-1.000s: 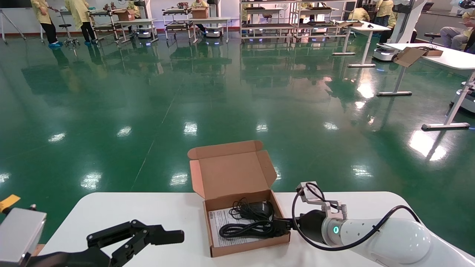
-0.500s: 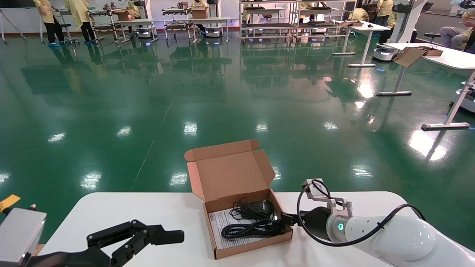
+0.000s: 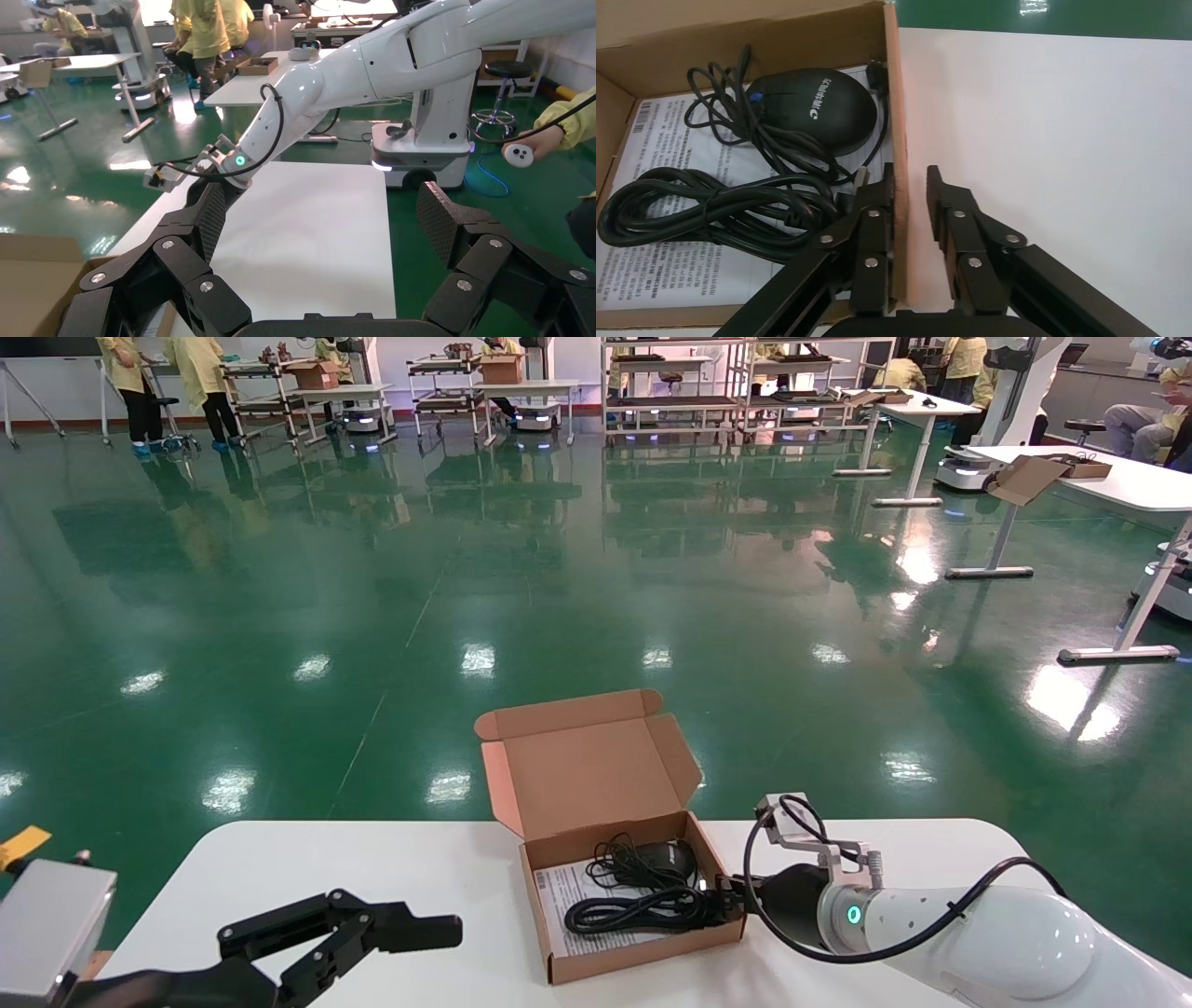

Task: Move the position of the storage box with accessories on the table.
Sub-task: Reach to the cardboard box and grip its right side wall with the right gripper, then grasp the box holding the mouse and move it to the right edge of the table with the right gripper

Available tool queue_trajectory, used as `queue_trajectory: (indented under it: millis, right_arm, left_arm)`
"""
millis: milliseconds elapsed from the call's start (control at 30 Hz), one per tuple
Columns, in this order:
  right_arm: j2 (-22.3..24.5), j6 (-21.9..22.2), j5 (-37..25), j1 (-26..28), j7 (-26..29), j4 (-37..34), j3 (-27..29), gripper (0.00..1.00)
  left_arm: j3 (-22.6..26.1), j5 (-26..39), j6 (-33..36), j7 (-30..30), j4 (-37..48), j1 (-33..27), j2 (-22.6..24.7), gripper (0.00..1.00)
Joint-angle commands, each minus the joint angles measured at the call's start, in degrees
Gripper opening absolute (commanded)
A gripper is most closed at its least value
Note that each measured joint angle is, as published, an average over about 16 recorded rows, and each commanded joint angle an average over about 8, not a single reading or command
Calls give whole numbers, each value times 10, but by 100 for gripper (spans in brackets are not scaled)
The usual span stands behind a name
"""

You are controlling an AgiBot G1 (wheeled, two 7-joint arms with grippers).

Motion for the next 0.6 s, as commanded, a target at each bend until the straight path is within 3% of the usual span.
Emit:
queue_trajectory:
  millis: [33, 600]
  right_arm:
    - [0, 0, 2, 0, -2, 0, -1, 0]
    - [8, -33, 19, 55, -23, -26, 4, 0]
  left_arm:
    - [0, 0, 0, 0, 0, 0, 0, 100]
    - [0, 0, 0, 0, 0, 0, 0, 100]
